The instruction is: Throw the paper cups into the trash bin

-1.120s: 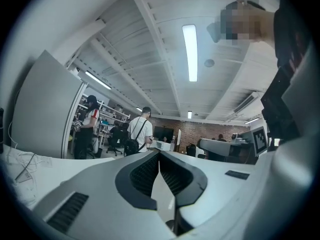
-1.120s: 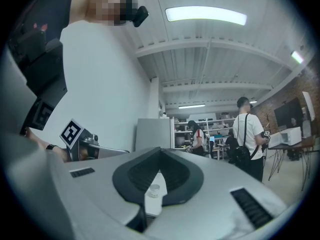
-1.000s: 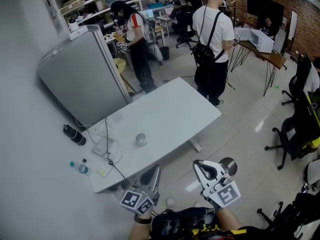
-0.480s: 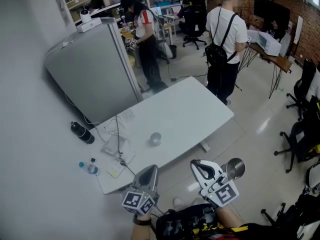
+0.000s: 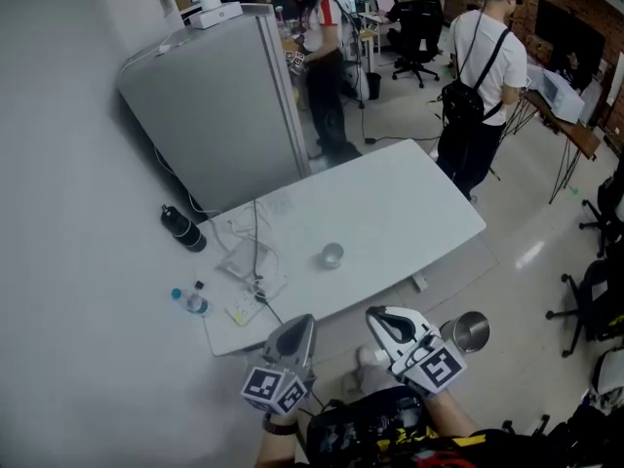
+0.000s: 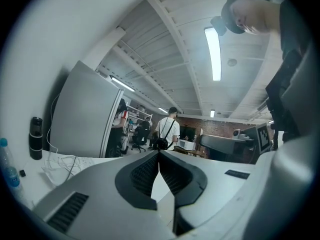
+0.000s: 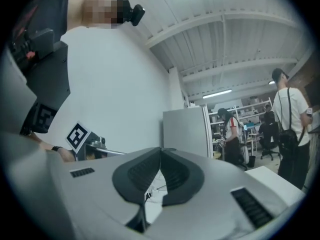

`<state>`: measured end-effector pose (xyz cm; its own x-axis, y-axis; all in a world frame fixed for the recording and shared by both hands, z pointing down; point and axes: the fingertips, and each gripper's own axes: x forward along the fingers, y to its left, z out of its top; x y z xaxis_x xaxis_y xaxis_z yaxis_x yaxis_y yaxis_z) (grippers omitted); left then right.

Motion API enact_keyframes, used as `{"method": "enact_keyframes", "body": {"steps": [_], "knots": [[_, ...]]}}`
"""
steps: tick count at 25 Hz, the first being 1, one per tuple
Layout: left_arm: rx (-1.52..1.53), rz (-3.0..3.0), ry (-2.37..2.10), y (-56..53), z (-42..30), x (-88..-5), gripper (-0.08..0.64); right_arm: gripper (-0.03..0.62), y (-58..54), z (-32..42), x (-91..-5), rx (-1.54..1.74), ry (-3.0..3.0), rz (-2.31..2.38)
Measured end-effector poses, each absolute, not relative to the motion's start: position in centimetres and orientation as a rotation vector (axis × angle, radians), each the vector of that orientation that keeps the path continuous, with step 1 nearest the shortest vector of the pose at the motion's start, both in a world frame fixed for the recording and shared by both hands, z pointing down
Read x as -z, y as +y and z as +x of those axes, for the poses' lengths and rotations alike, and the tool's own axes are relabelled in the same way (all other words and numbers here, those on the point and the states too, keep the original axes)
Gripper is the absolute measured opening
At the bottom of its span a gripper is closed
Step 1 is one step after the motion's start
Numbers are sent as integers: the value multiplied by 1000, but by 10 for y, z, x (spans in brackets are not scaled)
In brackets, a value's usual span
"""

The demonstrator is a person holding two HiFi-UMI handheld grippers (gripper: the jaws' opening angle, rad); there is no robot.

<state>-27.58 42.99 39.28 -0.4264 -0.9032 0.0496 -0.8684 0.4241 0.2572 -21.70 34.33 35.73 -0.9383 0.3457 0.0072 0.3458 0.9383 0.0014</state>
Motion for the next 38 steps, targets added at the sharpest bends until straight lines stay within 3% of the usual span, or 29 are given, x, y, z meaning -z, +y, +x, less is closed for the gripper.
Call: {"method": "enact_keyframes", "body": {"steps": [27, 38], "knots": [[245, 1297, -2612, 351, -393, -395, 2, 8, 259, -350, -382, -4, -2998, -815], [307, 1365, -2707, 381, -416, -381, 0, 8, 273, -387, -407, 56, -2914, -823]]}}
